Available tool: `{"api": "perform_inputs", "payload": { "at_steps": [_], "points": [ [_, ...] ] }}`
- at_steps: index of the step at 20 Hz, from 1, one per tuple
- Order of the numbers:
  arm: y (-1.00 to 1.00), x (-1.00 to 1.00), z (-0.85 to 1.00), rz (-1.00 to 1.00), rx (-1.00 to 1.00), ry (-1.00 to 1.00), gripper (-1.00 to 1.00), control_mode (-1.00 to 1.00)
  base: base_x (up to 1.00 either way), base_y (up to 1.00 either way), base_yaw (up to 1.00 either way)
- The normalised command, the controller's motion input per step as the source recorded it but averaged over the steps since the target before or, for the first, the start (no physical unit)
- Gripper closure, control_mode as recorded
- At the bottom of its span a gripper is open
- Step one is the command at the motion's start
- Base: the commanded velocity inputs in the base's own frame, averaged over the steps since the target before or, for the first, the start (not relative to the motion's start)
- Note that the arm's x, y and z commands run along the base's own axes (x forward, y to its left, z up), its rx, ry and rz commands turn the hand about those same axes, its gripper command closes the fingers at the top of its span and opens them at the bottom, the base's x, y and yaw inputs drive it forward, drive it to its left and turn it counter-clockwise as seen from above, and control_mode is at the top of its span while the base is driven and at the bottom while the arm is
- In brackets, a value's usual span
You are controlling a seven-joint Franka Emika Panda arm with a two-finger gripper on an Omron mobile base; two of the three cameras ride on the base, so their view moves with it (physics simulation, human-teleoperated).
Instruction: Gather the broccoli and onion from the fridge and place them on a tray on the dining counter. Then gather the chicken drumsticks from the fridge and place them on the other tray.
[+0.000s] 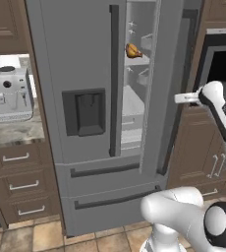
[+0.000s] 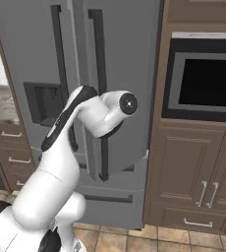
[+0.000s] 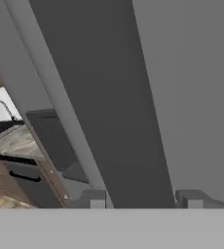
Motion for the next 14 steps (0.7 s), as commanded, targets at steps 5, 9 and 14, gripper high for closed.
{"api": "perform_inputs", "payload": {
  "at_steps": [5,9,14],
  "points": [
    [-0.62,-1.00,0.23,0.18,0.03,0.17,1.00,-1.00,0.00,0.00,0.00],
    [-0.69,-0.99,-0.03,0.16,0.00,0.16,1.00,-1.00,0.00,0.00,0.00],
    [-0.96,-0.73,-0.29,0.00,0.00,0.25,1.00,-1.00,0.00,0.00,0.00]
  ]
}}
